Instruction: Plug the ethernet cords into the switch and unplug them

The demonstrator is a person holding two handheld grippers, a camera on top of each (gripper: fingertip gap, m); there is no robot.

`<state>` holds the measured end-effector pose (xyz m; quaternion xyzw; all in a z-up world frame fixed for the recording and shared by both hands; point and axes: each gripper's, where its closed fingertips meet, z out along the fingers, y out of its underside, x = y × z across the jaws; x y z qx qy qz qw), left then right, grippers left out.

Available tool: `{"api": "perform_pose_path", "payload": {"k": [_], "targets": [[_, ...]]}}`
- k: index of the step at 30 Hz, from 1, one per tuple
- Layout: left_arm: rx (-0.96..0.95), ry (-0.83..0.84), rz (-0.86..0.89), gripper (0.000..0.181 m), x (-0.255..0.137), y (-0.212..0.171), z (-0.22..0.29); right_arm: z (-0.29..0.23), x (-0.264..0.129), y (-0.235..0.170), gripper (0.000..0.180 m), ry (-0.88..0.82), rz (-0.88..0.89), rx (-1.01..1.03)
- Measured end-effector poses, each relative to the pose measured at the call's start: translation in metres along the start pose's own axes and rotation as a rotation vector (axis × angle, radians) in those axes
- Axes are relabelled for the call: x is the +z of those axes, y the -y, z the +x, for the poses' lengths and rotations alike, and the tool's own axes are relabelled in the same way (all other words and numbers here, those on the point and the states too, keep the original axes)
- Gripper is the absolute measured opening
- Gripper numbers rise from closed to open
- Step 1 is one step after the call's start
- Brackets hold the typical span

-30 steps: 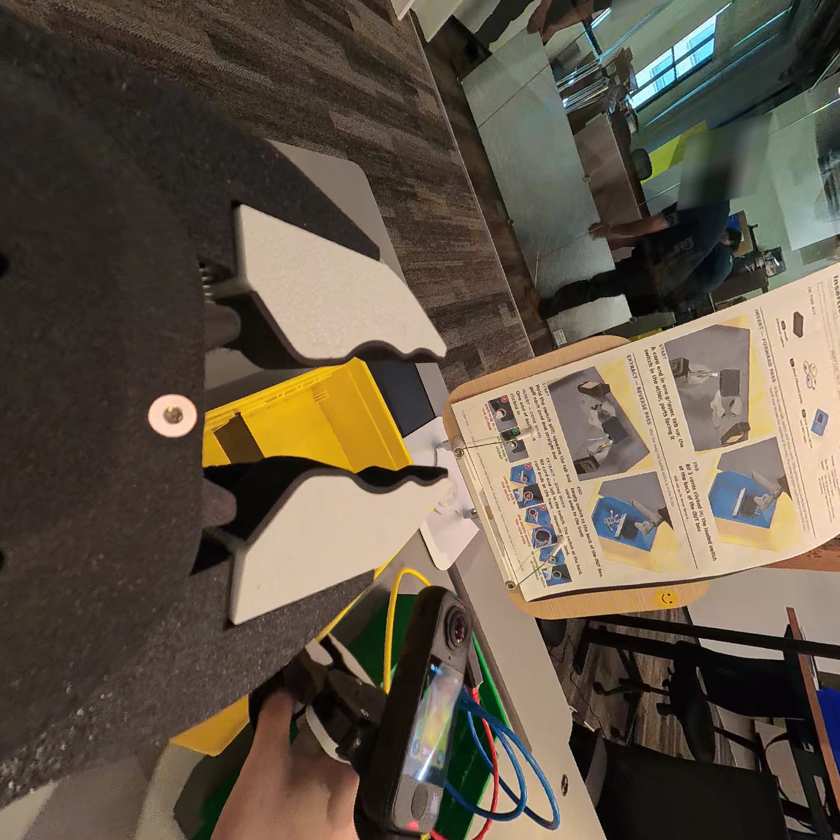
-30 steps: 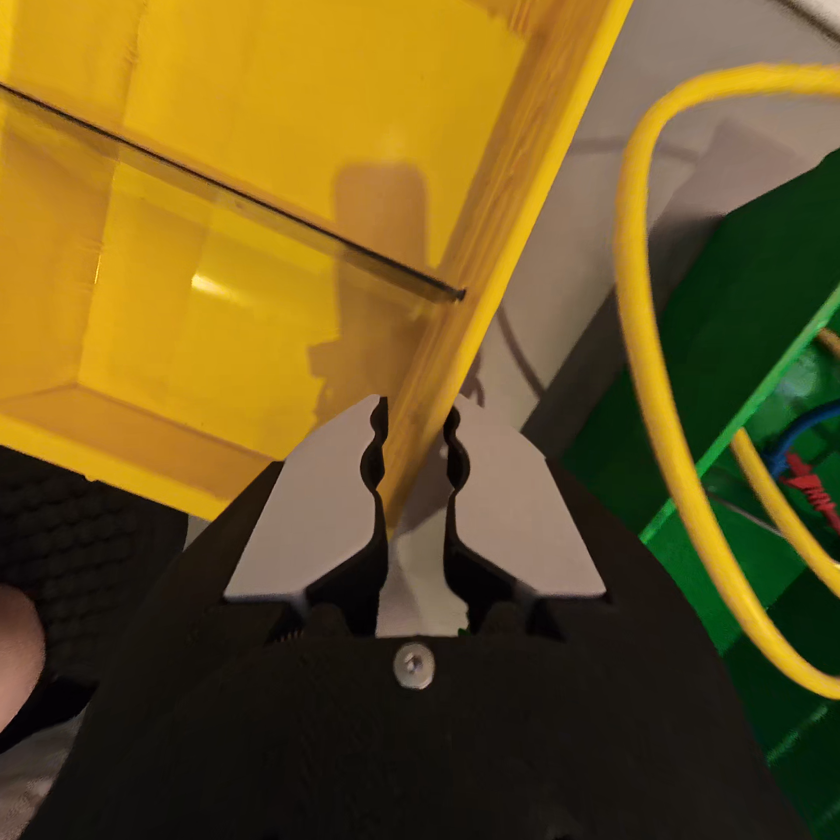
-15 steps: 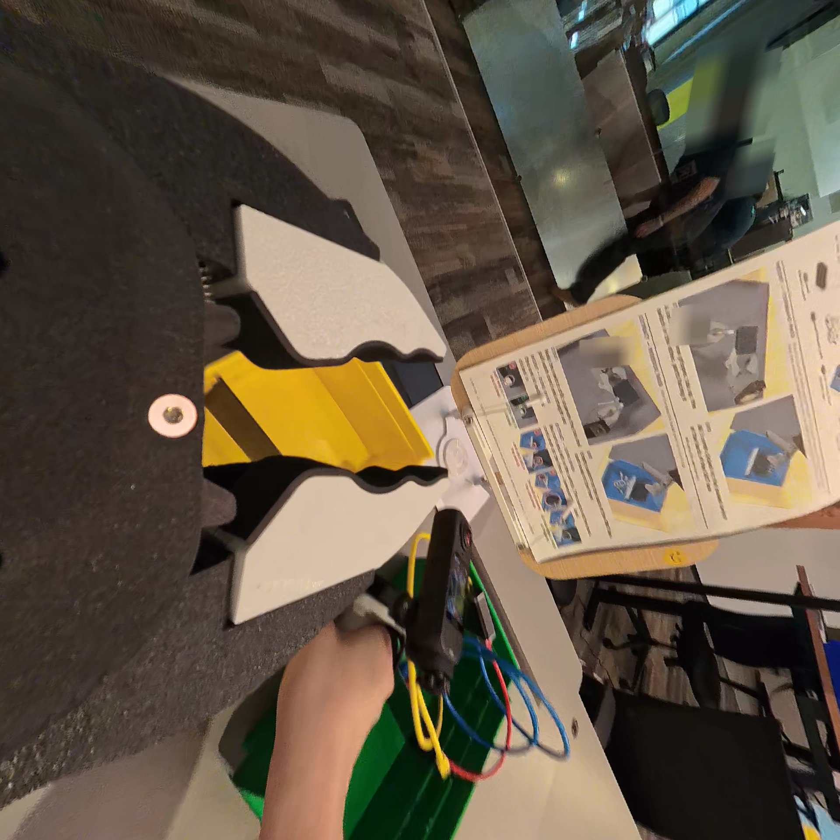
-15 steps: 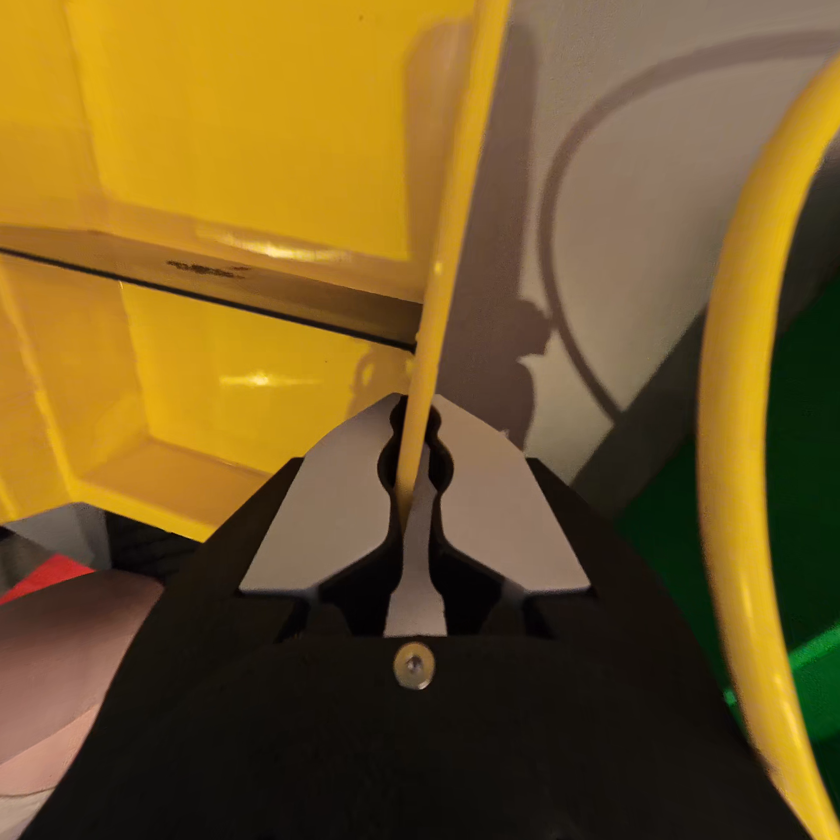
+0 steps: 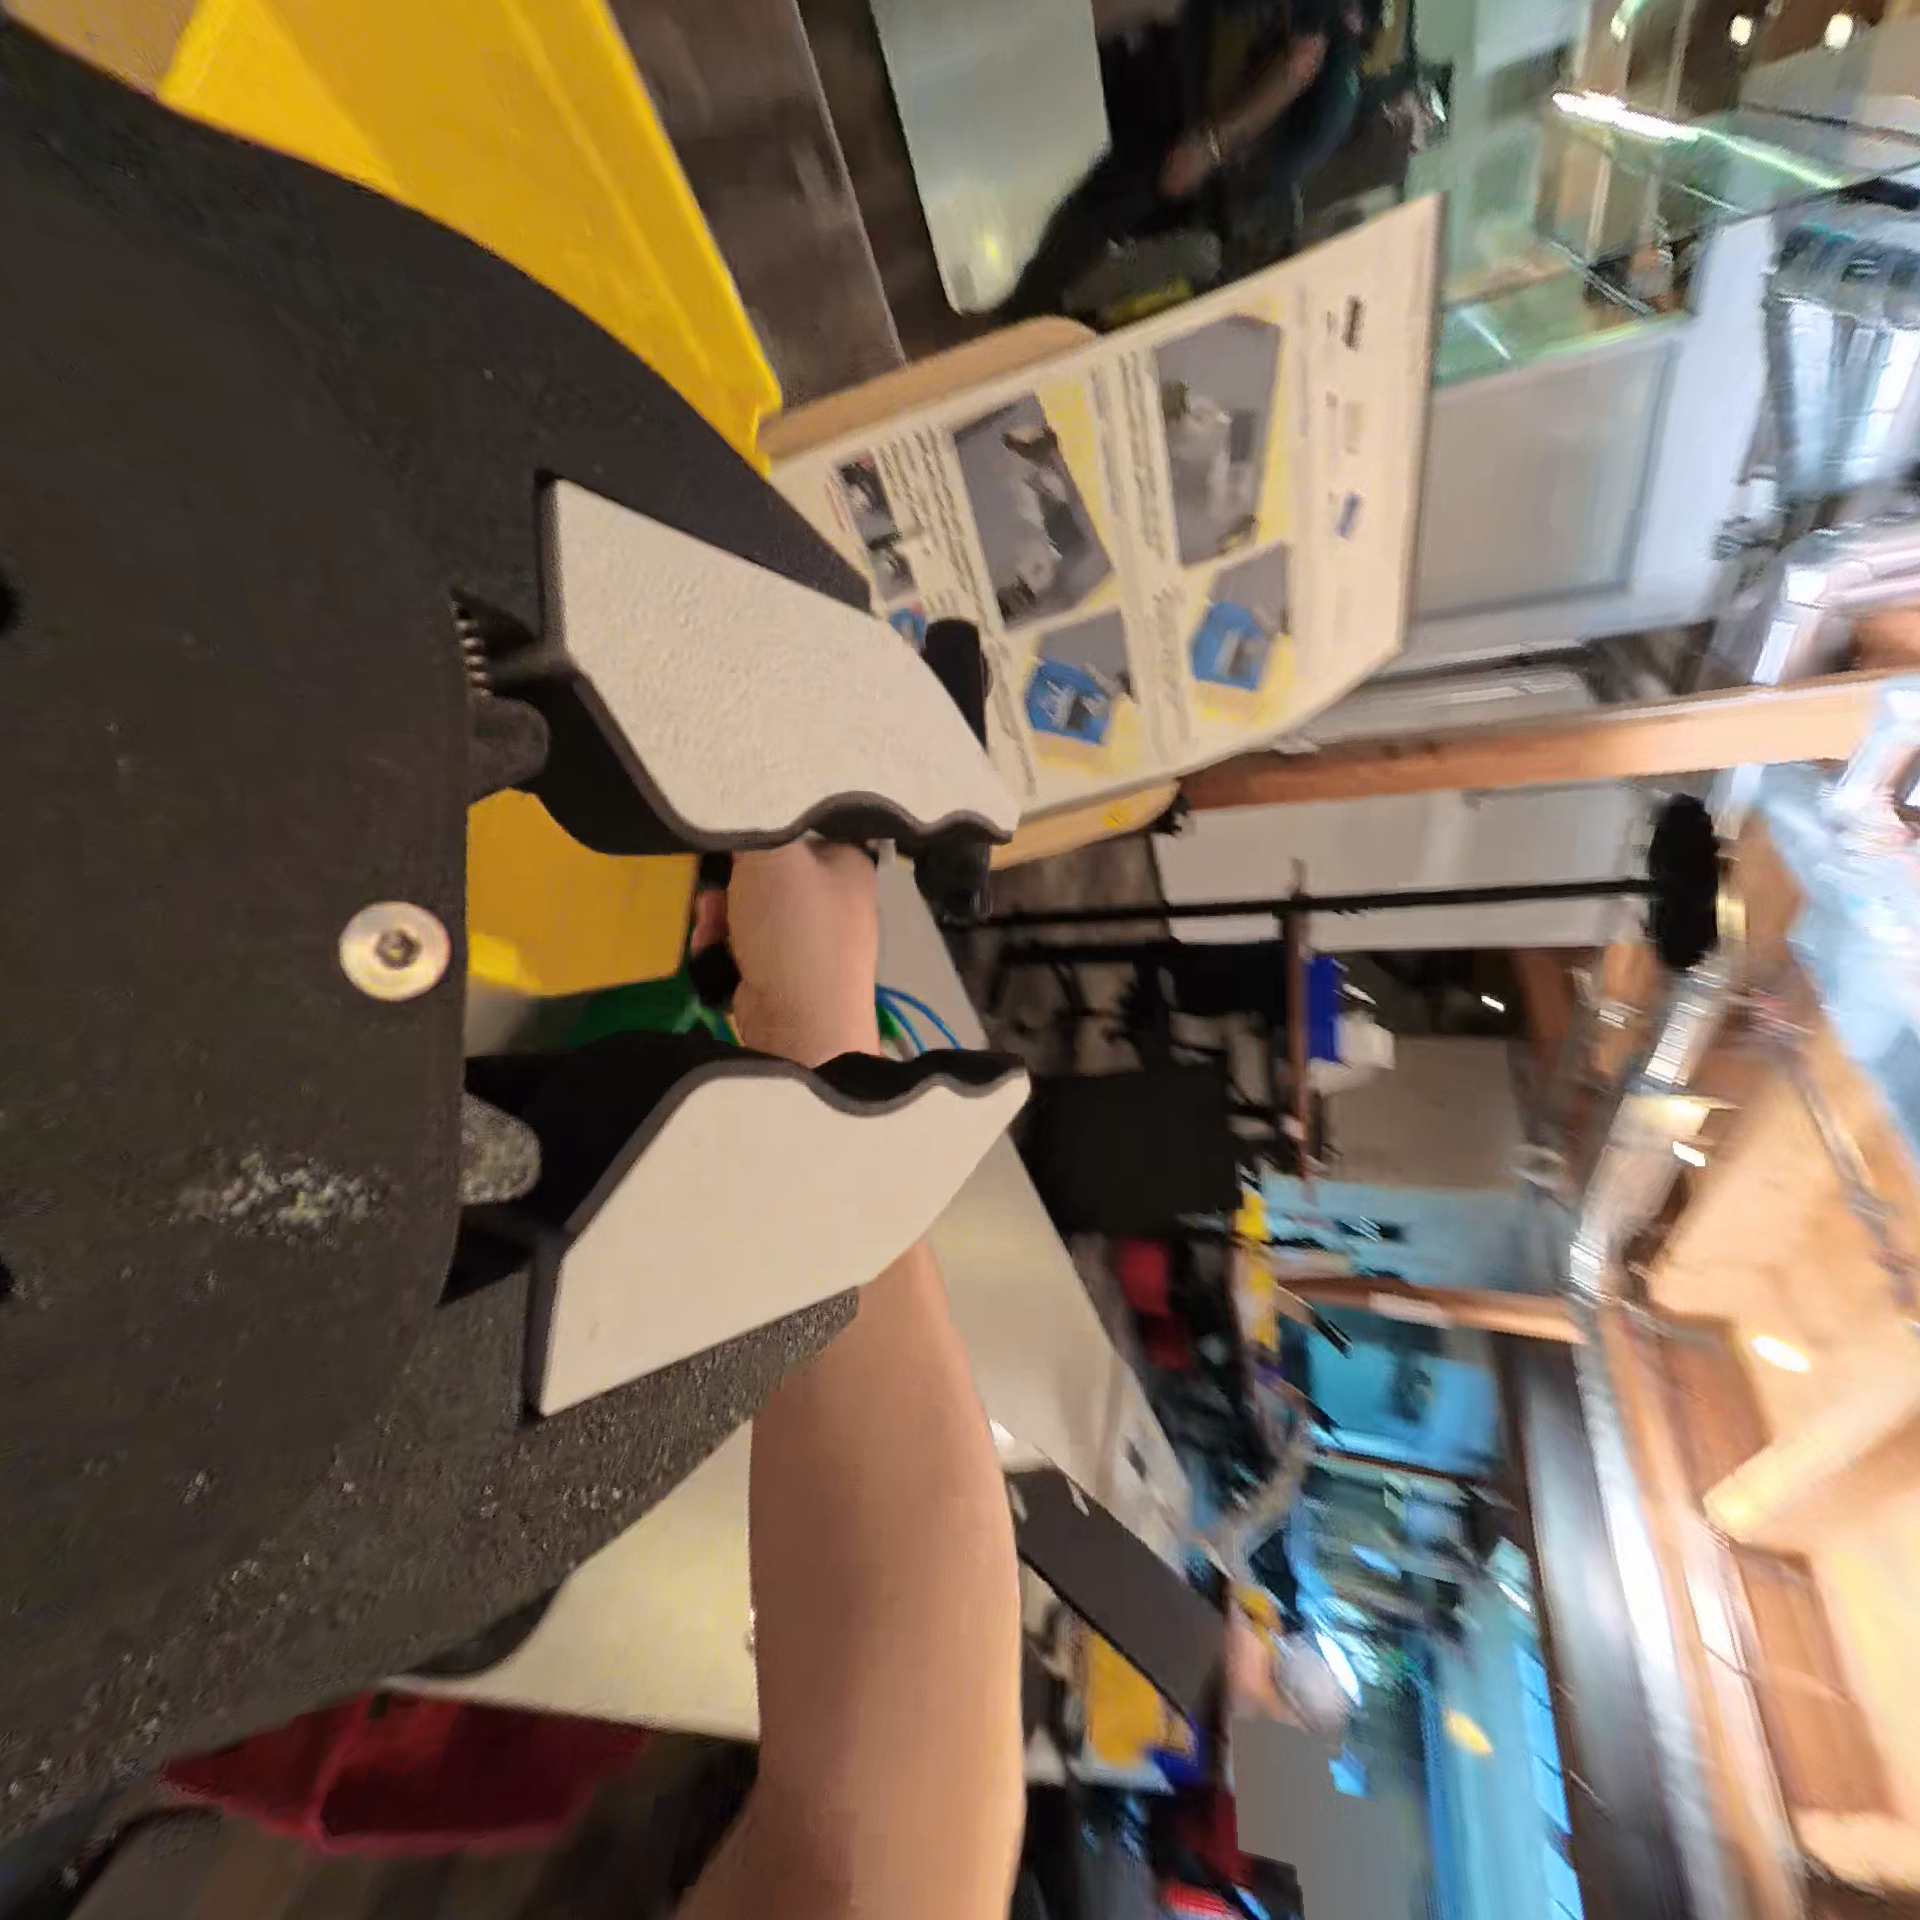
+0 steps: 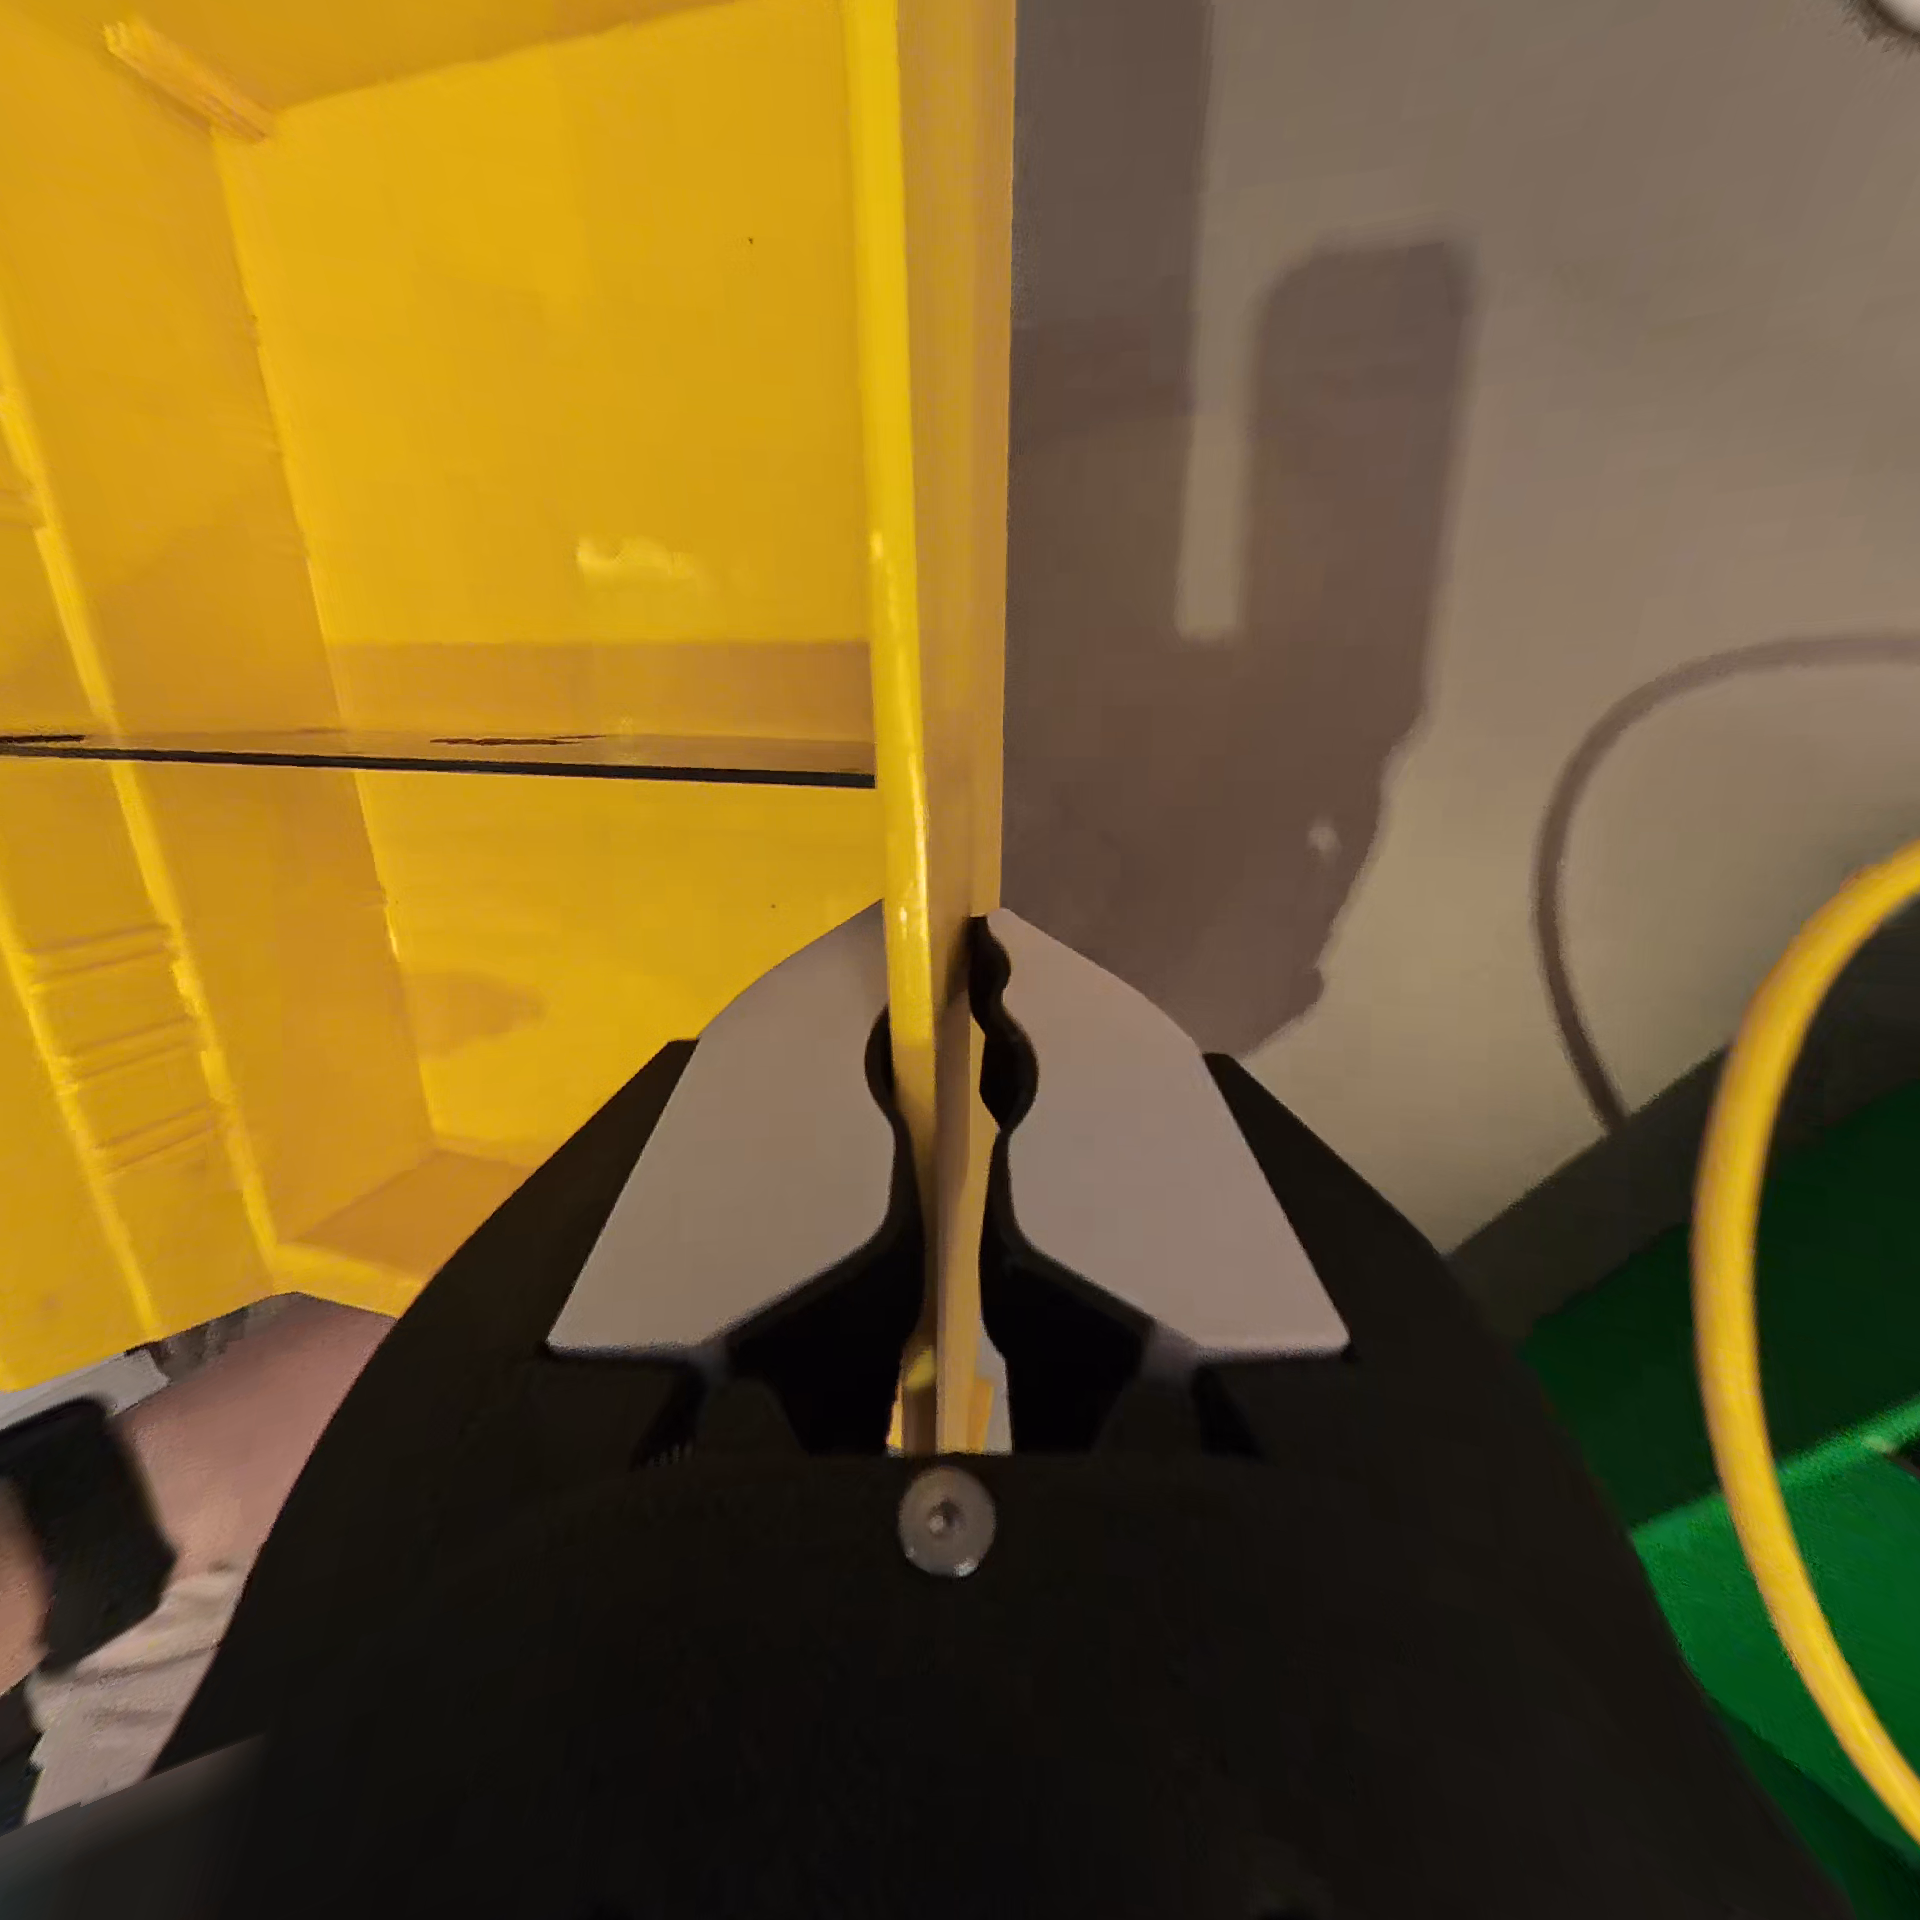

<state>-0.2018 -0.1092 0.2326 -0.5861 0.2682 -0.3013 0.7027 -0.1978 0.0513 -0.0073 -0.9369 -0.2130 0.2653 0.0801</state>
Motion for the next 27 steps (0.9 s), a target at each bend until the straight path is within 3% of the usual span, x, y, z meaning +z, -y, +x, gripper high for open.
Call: {"api": "perform_pose_path", "payload": {"k": [3,7,11,16,18,22,27], "targets": [[-0.020,-0.062,0.128,0.037,-0.028,0.025,0.017,-0.016,-0.059,0.012,0.008,0.032,0.058,-0.040],[-0.019,-0.149,0.061,0.047,-0.037,0.016,0.031,0.003,-0.162,0.005,0.007,0.039,0.149,-0.032],[-0.053,-0.291,-0.177,0.054,-0.007,-0.029,0.039,0.076,-0.264,-0.036,0.007,-0.038,0.231,0.072],[-0.118,-0.396,-0.708,0.054,0.058,-0.146,0.031,0.201,-0.355,-0.126,0.007,-0.171,0.317,0.310],[-0.238,-0.461,-0.892,0.047,0.082,-0.190,0.035,0.250,-0.377,-0.166,0.007,-0.227,0.349,0.398],[-0.531,-0.538,-1.023,0.047,0.122,-0.239,0.052,0.338,-0.399,-0.244,0.008,-0.328,0.399,0.539],[-0.427,-0.342,-1.125,0.063,0.139,-0.281,0.043,0.418,-0.380,-0.321,0.008,-0.393,0.381,0.674]]}}
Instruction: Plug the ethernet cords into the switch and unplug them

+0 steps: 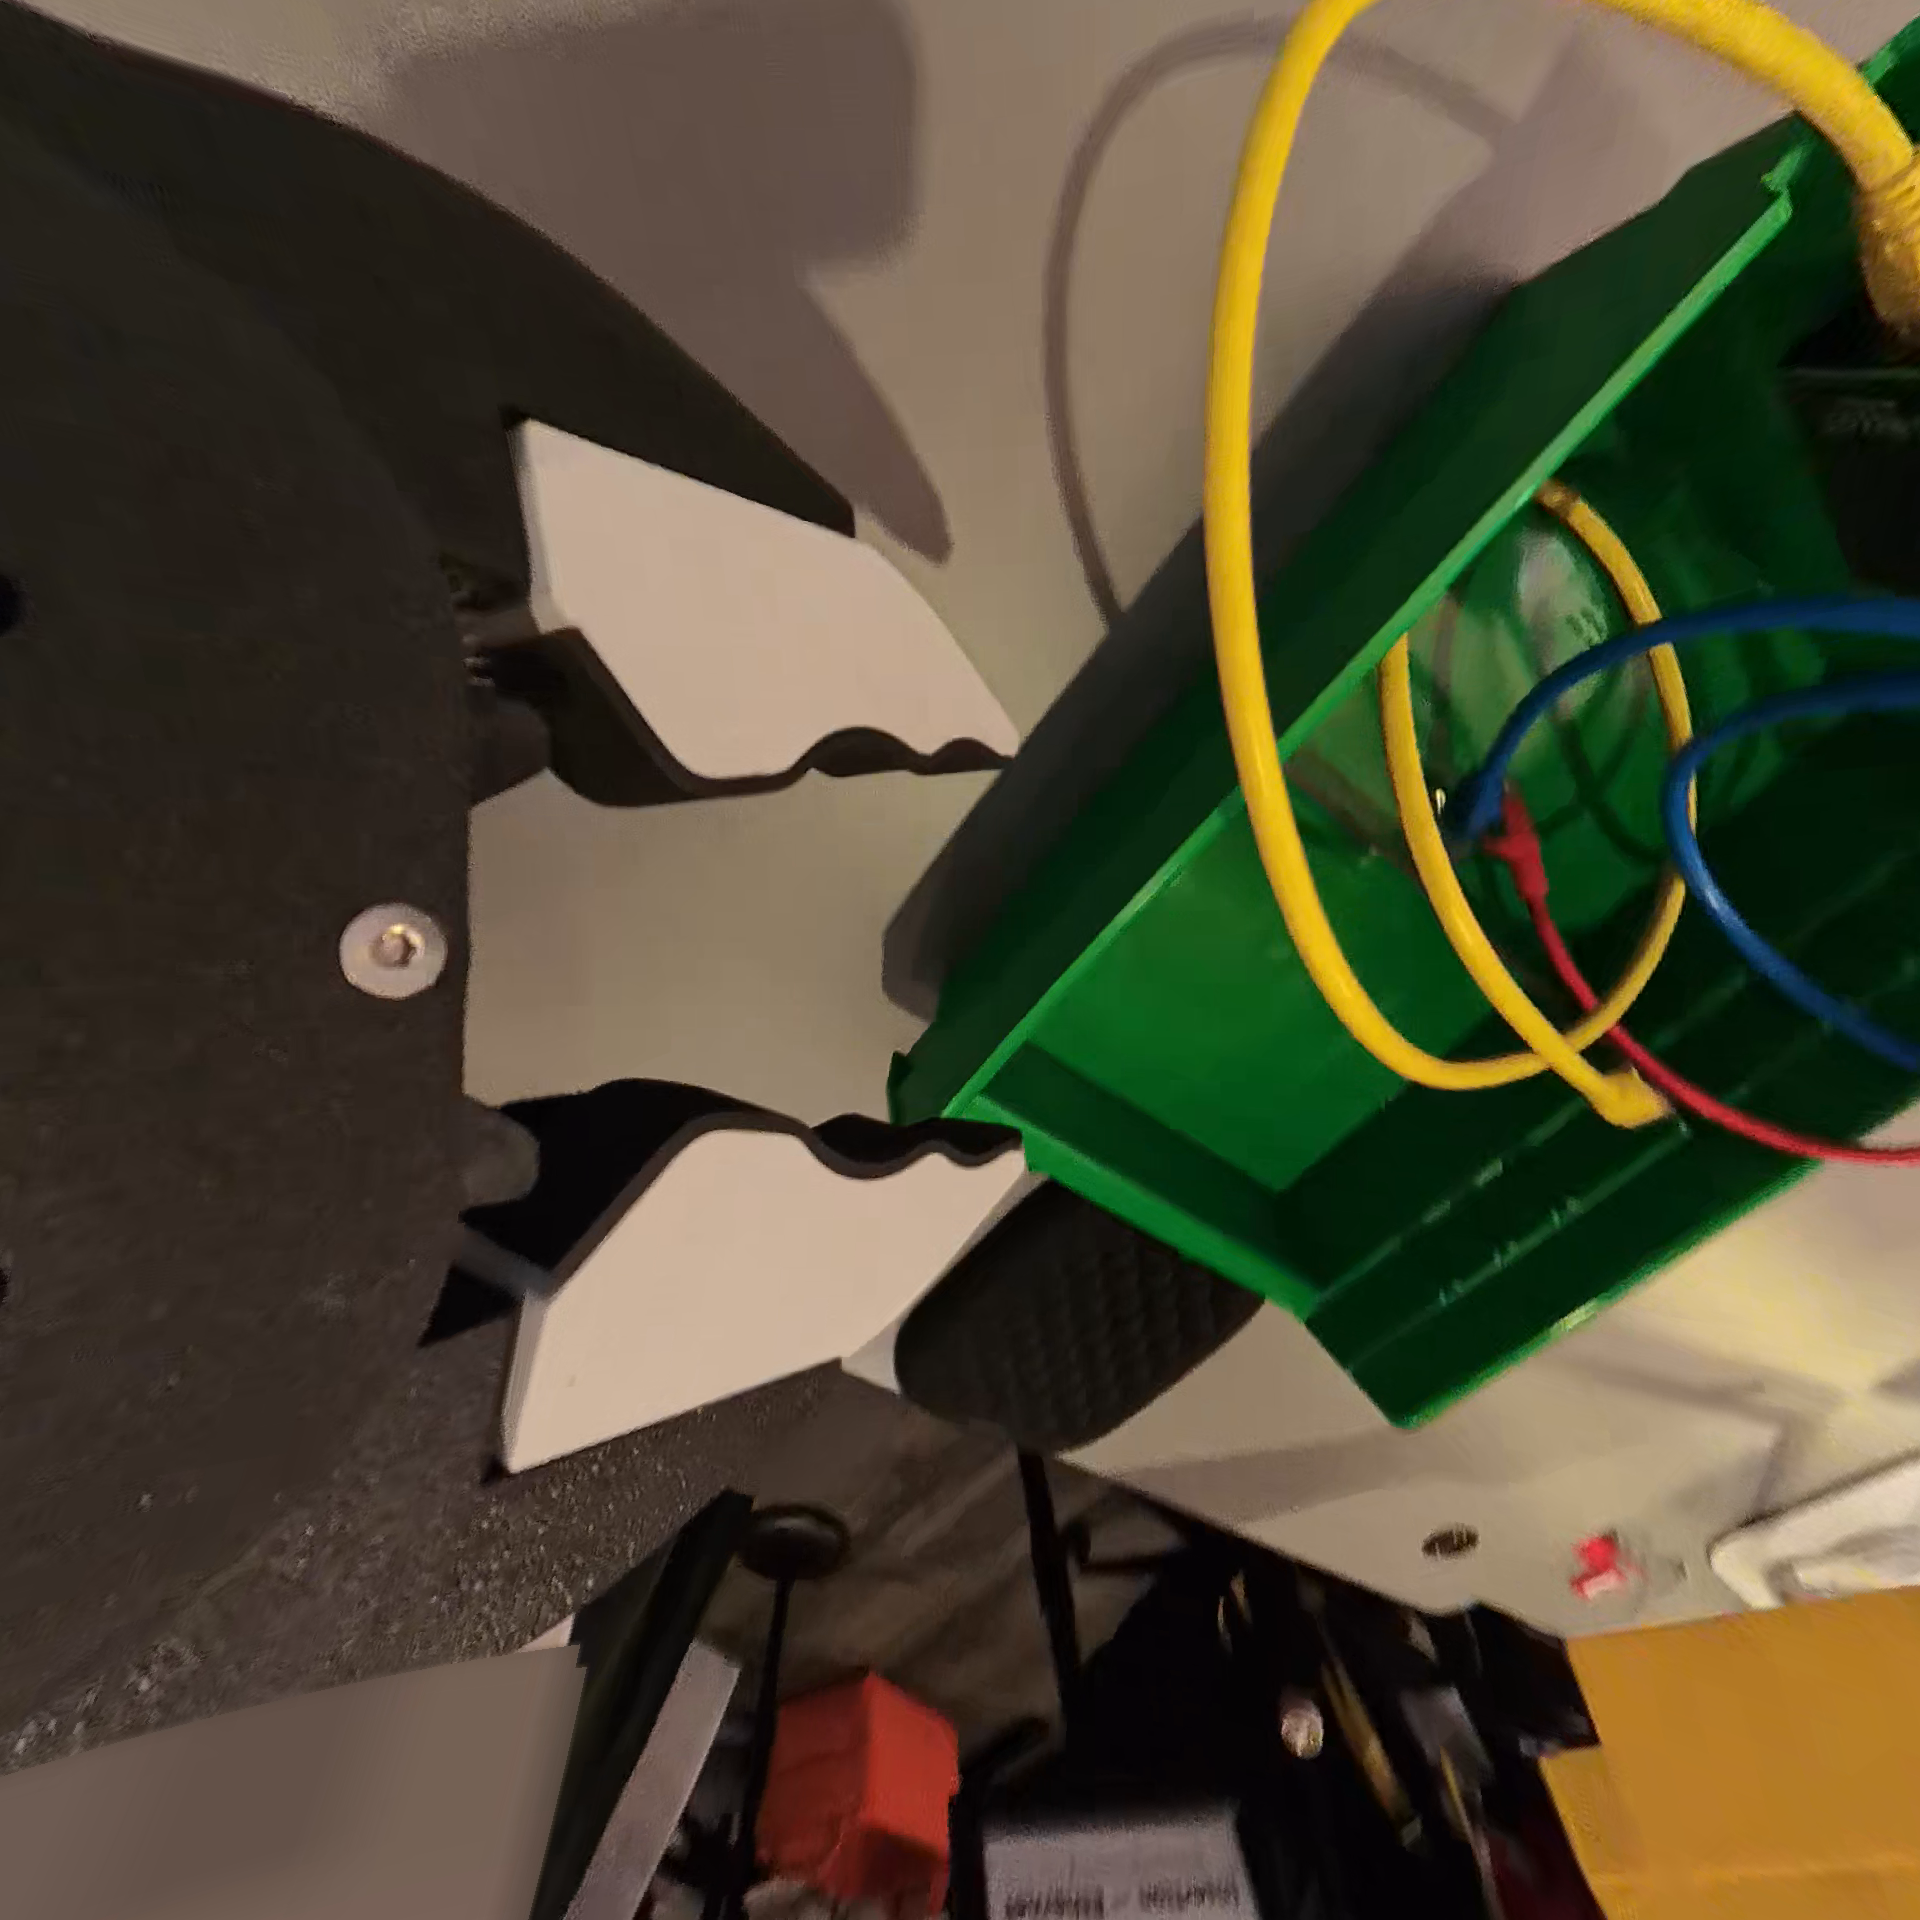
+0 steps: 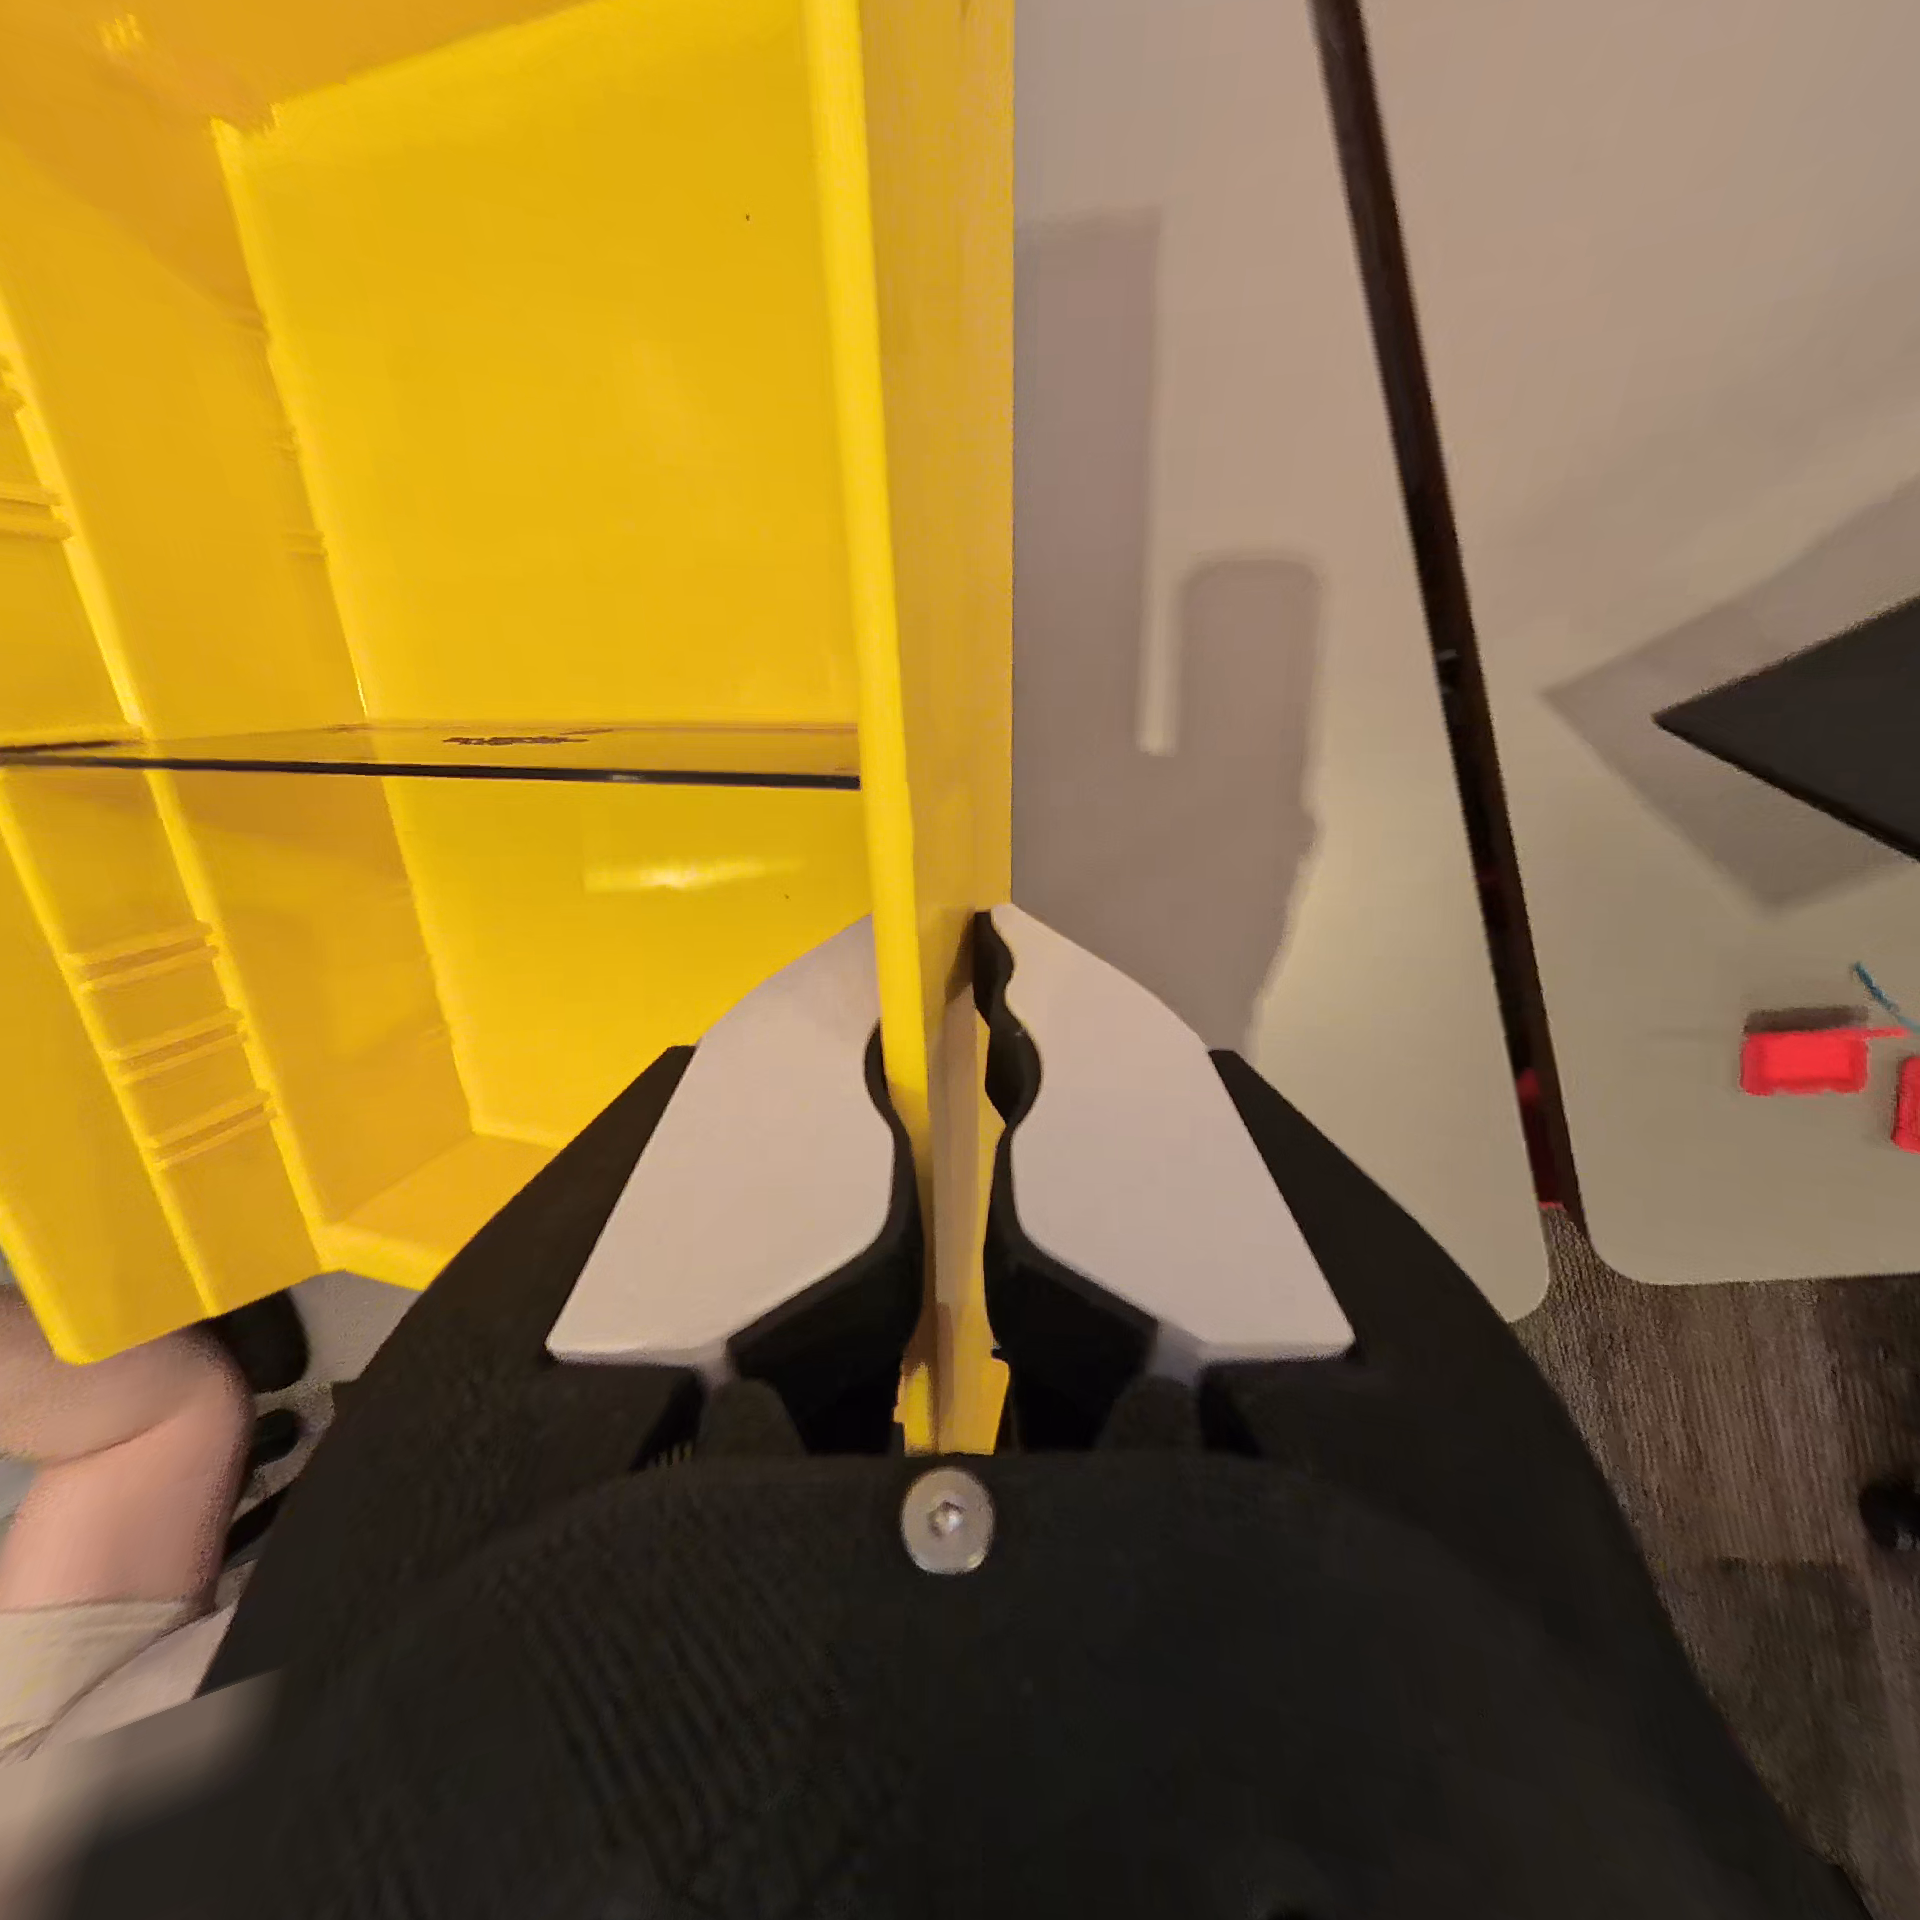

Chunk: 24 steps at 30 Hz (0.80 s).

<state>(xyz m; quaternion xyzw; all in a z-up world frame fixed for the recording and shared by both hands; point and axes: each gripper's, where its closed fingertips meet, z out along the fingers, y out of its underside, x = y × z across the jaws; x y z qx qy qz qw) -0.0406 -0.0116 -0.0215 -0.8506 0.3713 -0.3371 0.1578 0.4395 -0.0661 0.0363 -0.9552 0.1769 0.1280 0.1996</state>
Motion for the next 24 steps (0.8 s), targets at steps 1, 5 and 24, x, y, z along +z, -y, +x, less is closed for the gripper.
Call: {"api": "perform_pose_path", "payload": {"k": [1,5,24], "targets": [[0.002,0.029,-0.011,0.064,0.005,-0.001,-0.002,0.013,0.011,-0.006,0.008,-0.006,-0.016,0.017],[-0.006,0.199,-0.067,0.066,0.031,-0.004,-0.024,0.040,0.057,-0.027,0.009,0.002,-0.098,0.038],[-0.073,0.112,-0.196,0.016,0.053,-0.015,-0.037,-0.025,0.148,-0.030,0.010,0.023,-0.253,-0.184]]}}
